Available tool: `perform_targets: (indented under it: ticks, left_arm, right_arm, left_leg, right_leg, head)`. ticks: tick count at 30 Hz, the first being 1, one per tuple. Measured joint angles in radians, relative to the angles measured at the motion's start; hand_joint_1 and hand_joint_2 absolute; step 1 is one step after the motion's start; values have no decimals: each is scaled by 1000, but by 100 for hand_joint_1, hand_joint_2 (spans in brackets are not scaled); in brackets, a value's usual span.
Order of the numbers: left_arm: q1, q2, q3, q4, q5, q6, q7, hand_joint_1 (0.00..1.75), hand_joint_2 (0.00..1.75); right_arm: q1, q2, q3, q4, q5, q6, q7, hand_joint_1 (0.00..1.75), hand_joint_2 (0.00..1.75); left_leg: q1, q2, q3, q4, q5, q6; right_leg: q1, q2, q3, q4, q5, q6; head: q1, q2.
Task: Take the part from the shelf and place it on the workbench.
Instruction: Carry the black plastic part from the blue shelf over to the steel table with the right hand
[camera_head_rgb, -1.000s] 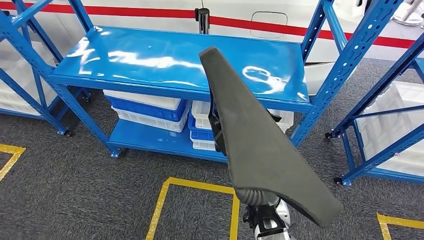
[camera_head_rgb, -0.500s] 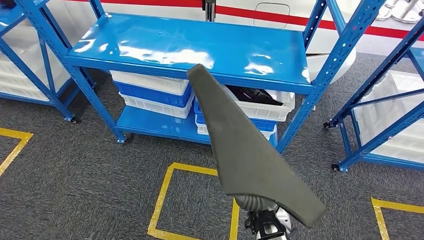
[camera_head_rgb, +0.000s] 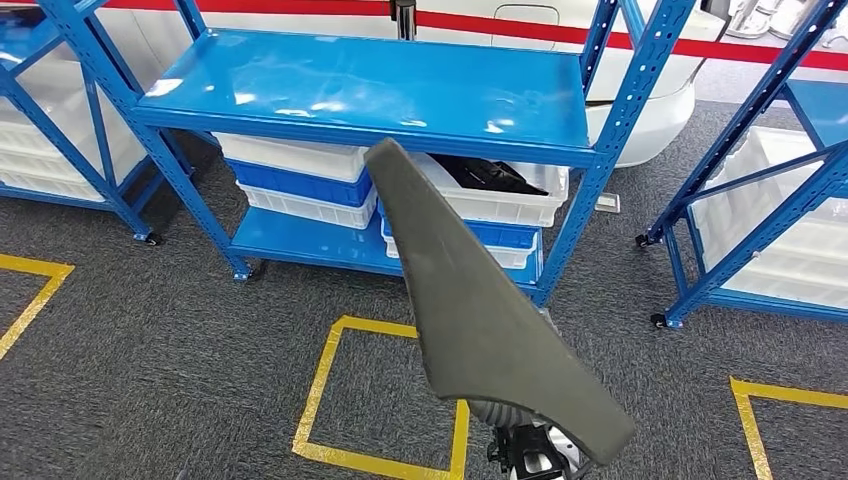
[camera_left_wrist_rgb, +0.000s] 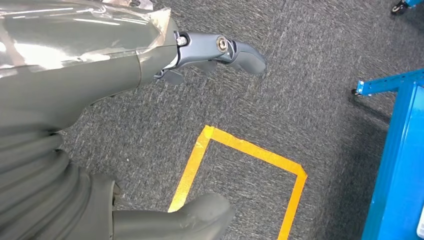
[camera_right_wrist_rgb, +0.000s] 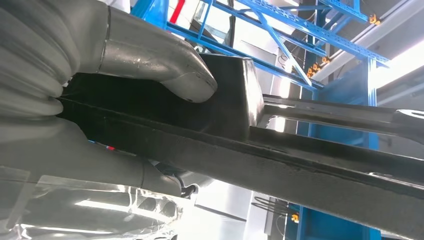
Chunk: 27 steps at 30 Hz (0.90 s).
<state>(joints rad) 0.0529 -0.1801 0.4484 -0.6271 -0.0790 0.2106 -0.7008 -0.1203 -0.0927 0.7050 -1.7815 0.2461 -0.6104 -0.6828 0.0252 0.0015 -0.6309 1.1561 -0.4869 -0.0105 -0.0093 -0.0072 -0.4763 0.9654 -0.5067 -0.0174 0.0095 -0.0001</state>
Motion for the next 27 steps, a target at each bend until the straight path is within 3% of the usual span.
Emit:
perform_targets:
  ticks: [2, 6, 8, 10, 12, 13, 15, 17, 18, 20, 22, 25, 27]
  left_arm:
    - [1, 0, 0, -4, 0, 0, 0, 0, 175]
    - [1, -1, 0, -8, 2, 6, 0, 0, 175]
    - [0, -2, -1, -12, 3, 9, 0, 0, 175]
    - [1, -3, 0, -12, 4, 11, 0, 0, 175]
    - [3, -3, 2, -12, 5, 13, 0, 0, 175]
    - [4, -3, 2, -12, 5, 14, 0, 0, 175]
    - [5, -4, 2, -12, 6, 18, 0, 0, 175]
    - [5, -4, 3, -15, 7, 25, 0, 0, 175]
    - [7, -4, 4, -17, 7, 28, 0, 0, 175]
    - [11, -4, 7, -20, 7, 31, 0, 0, 175]
    - [16, -3, 9, -22, 7, 32, 0, 0, 175]
    - [16, -3, 9, -23, 6, 33, 0, 0, 175]
    - [18, -3, 10, -23, 5, 33, 0, 0, 175]
  right_arm:
    - [0, 0, 0, 0, 3, -1, 0, 175, 175]
    - [-1, 1, 1, 0, 36, -8, 11, 175, 175]
    - [-2, 0, 2, 0, 50, -9, 21, 175, 175]
    - [-1, 0, 3, 3, 58, -6, 30, 175, 175]
    - [1, 0, 3, 7, 64, 0, 36, 175, 175]
    - [1, 0, 4, 8, 66, 3, 38, 175, 175]
    - [0, 0, 4, 10, 69, 12, 39, 175, 175]
    - [-3, 3, 6, 13, 67, 26, 39, 175, 175]
    - [-5, 5, 7, 15, 64, 34, 38, 175, 175]
    - [-12, 11, 9, 23, 58, 47, 37, 175, 175]
    - [-21, 18, 13, 30, 51, 54, 35, 175, 175]
    - [-30, 25, 18, 38, 43, 59, 33, 175, 175]
    - [-31, 26, 19, 44, 40, 60, 33, 175, 175]
  left_leg:
    - [-4, -2, 70, -110, 25, 9]
    - [-10, -3, 79, -158, 28, 32]
    - [-7, -7, 78, -173, 33, 48]
    - [-11, -12, 70, -173, 38, 57]
    - [-13, -20, 65, -173, 42, 59]
    - [-13, -26, 64, -172, 43, 57]
    - [-13, -40, 62, -170, 47, 52]
    - [-18, -54, 55, -163, 50, 42]
    - [-19, -59, 49, -161, 52, 36]
    - [-14, -67, 40, -158, 57, 23]
    - [-8, -51, 25, -132, 40, 14]
    - [-4, -15, -46, 30, -53, 4]
    - [-3, -9, -88, 126, -85, -1]
  right_leg:
    - [5, -1, -4, 4, 3, 6]
    - [8, -6, -27, 18, 1, 25]
    - [7, -4, -67, 91, -37, 25]
    - [3, -1, -133, 224, -89, 19]
    - [-1, 0, -170, 299, -104, 26]
    - [-3, 1, -163, 285, -91, 34]
    - [-12, 18, -99, 159, -37, 50]
    - [-16, 41, -47, 49, 0, 54]
    - [-15, 47, -39, 30, 5, 50]
    - [-14, 36, -43, 30, 12, 38]
    - [-16, 23, -45, 29, 19, 25]
    - [-12, -2, -48, 27, 23, 9]
    - [-6, -21, -52, 27, 23, 7]
  head:
    - [1, 0]
    - [0, 0]
    - [3, 0]
    - [4, 0]
    - [4, 0]
    - [4, 0]
    - [5, 0]
    - [4, 0]
    - [4, 0]
    - [3, 0]
    - [1, 0]
    - [-5, 0]
    - [-5, 0]
